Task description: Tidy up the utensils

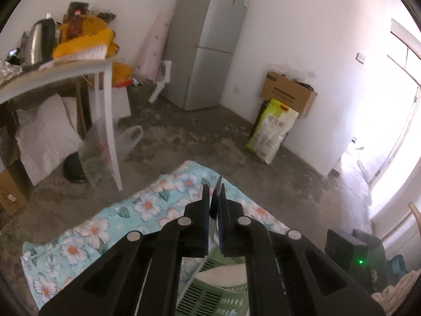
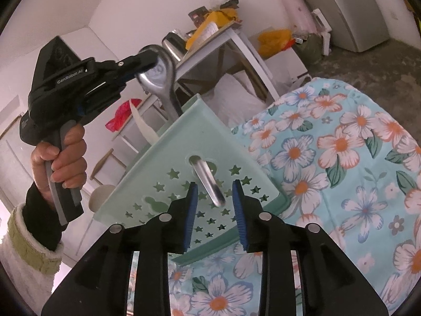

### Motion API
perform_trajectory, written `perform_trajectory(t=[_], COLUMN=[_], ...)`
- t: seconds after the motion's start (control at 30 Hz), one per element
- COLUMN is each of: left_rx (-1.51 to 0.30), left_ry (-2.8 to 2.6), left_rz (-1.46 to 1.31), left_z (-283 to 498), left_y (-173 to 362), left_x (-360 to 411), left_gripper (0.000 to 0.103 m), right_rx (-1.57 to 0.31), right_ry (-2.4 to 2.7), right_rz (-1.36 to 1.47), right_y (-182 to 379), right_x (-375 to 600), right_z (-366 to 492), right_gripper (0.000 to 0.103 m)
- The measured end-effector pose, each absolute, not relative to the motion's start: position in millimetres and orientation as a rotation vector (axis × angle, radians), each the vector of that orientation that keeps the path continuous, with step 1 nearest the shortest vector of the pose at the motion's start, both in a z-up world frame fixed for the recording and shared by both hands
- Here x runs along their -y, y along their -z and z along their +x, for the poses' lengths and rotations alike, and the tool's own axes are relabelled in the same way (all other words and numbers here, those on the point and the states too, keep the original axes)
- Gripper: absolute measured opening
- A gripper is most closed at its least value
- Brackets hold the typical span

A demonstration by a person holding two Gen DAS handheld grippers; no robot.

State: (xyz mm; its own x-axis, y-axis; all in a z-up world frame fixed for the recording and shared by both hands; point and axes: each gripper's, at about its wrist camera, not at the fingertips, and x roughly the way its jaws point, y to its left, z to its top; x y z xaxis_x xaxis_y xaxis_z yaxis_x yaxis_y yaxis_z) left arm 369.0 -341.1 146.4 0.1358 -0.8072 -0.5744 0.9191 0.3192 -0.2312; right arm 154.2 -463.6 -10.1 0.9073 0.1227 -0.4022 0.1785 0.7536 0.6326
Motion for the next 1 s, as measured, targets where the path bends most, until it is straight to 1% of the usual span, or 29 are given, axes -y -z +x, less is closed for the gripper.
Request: perform_trajectory(t=[0.2, 0.4, 0.57, 0.73, 0.83, 0.9, 1.0], left_rx=[-0.550, -0.439, -0.402, -0.433, -0.464, -0.488, -0.511], left_ry=[1.179, 1.119, 1.096, 1.089, 1.100, 1.112, 1.122], left_rz=[0.176, 0.191, 0.316, 0.371, 0.340, 0.281, 0.203], left_z=[365, 356, 338, 325, 325, 327, 327], left_y=[-169, -183, -168, -151, -148, -150, -154], left_x=[328, 323, 334, 336, 332, 324, 310], left_gripper=[0.004, 0.003, 0.003, 0.005, 0.015, 0.025, 0.026], right_rx=[-0.388, -0.390, -0.387, -0.389, -0.389, -0.389, -0.388], right_ry=[0.032, 0.029, 0.028, 0.030, 0.029, 0.026, 0.024], right_rz=[0.770, 0.779, 0.779, 0.783, 0.785, 0.790, 0.797], right_y=[10, 12, 12, 13, 13, 14, 15], right_x=[474, 476, 477, 477, 478, 478, 479], right_z=[145, 146, 145, 144, 144, 144, 143], right_gripper=[0.030, 0.030, 0.030, 0.030, 0.030, 0.030, 0.030])
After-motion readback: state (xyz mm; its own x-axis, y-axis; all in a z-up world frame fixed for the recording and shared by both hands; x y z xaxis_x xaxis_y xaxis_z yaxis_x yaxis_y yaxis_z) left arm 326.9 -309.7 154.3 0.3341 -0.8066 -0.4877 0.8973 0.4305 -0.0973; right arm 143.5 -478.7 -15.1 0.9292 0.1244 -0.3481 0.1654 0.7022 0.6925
